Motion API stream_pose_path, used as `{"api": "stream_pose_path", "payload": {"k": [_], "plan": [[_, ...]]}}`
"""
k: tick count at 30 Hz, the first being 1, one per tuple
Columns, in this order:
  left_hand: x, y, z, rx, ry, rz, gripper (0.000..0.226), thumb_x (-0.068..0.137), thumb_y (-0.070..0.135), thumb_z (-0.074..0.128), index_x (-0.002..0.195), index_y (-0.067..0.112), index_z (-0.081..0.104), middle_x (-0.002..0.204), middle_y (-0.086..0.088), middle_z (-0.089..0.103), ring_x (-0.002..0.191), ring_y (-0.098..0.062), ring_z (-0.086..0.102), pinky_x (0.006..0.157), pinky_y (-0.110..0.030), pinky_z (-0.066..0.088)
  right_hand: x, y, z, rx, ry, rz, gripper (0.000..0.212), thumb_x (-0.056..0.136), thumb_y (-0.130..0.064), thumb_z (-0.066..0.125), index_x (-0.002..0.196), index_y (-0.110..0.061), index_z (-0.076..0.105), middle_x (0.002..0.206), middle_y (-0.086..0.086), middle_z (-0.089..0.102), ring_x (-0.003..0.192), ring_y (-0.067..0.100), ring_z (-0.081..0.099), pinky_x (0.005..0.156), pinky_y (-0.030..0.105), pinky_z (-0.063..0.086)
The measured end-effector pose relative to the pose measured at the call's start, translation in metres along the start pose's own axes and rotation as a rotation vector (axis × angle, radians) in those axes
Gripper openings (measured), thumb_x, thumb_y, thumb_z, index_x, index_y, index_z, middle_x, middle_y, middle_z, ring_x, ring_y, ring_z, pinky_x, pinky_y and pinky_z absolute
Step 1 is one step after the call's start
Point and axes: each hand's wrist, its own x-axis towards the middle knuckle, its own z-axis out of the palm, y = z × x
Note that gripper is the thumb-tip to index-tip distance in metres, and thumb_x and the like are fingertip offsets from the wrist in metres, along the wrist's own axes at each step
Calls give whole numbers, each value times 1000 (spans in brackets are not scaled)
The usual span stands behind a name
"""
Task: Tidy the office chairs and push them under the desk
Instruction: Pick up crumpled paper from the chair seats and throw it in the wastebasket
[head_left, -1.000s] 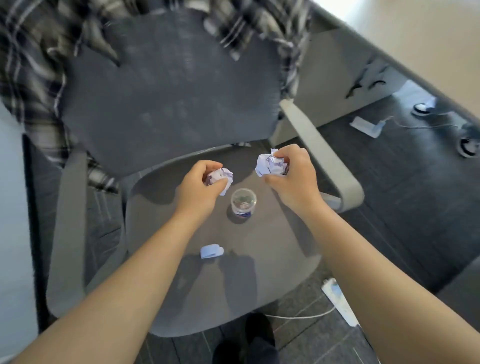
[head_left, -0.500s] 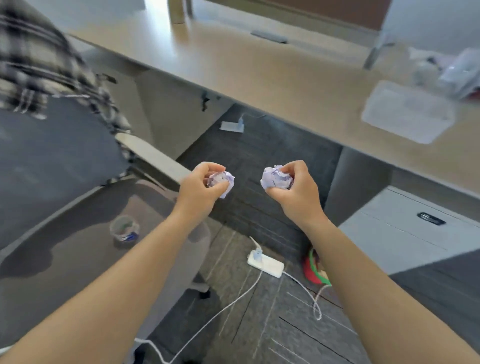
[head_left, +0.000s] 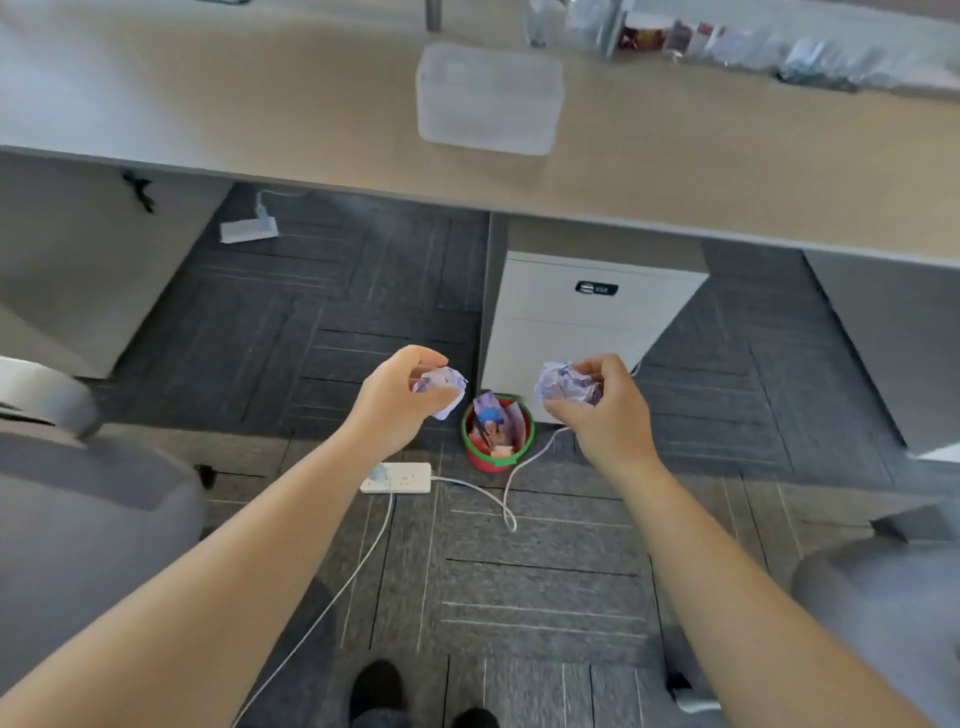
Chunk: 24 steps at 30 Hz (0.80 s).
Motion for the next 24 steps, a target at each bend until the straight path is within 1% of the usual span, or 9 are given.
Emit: {"api": "stream_pose_path", "payload": {"k": [2, 3, 6, 8, 11, 15, 19, 21, 24], "plan": [[16, -13, 22, 35, -22, -48, 33, 82, 10, 57, 114, 9, 53, 107, -6, 60, 97, -20, 56, 75, -23, 45, 6, 27, -2, 22, 19, 68, 36, 76, -14, 69, 107, -8, 52, 102, 4, 55, 87, 16, 50, 63, 18, 38], [25, -21, 32, 58, -35, -69, 31, 82, 13, 57, 113, 9, 54, 107, -5, 61, 95, -18, 56, 68, -19, 44, 11, 40, 0, 36, 32, 99, 37, 76, -15, 70, 108, -8, 52, 104, 4, 56, 86, 15, 51, 64, 18, 38], [58, -44, 59, 75, -63, -118, 19, 83, 16, 57, 102, 14, 56, 102, -3, 60, 92, -17, 54, 62, -15, 39, 30, 75, 11, 84, 63, 176, 39, 76, -13, 70, 111, -9, 53, 101, -1, 55, 74, 2, 51, 58, -3, 38], [86, -62, 74, 70, -68, -157, 14, 83, 17, 56, 97, 18, 55, 99, -1, 58, 91, -17, 53, 61, -19, 39, 47, 98, 24, 110, 70, 229, 40, 77, -12, 69, 113, -9, 52, 99, -4, 53, 72, -5, 48, 56, -6, 36], [133, -97, 96, 88, -115, -221, 20, 82, 23, 54, 98, 12, 60, 98, -5, 62, 89, -19, 55, 73, -30, 42, 78, 132, 51, 143, 80, 319, 40, 78, -10, 68, 114, -9, 51, 89, -10, 51, 72, -5, 46, 57, 0, 38], [193, -150, 125, 113, -216, -309, 21, 70, 35, 47, 65, 16, 55, 72, -4, 56, 75, -20, 51, 69, -32, 40, 117, 180, 94, 157, 88, 420, 40, 79, -9, 66, 116, -9, 50, 88, -11, 49, 77, 6, 49, 60, 5, 37], [236, -177, 155, 74, -206, -419, 26, 62, 33, 45, 41, 17, 51, 46, 4, 54, 68, -23, 53, 71, -34, 44, 139, 224, 125, 190, 109, 493, 35, 79, -7, 64, 111, -9, 51, 84, -12, 49, 71, -2, 47, 52, -2, 37], [250, -188, 167, 55, -198, -431, 30, 69, 36, 46, 65, 10, 60, 63, 1, 62, 79, -31, 60, 78, -41, 50, 144, 242, 137, 198, 111, 527, 34, 79, -9, 65, 110, -9, 51, 81, -14, 48, 69, -1, 47, 54, 4, 40], [266, -204, 180, -8, -151, -473, 39, 87, 32, 50, 116, 6, 50, 103, -11, 57, 106, -30, 54, 93, -42, 47, 152, 263, 151, 195, 113, 585, 36, 80, -10, 64, 113, -11, 50, 84, -8, 50, 68, 0, 47, 52, 6, 41]]}}
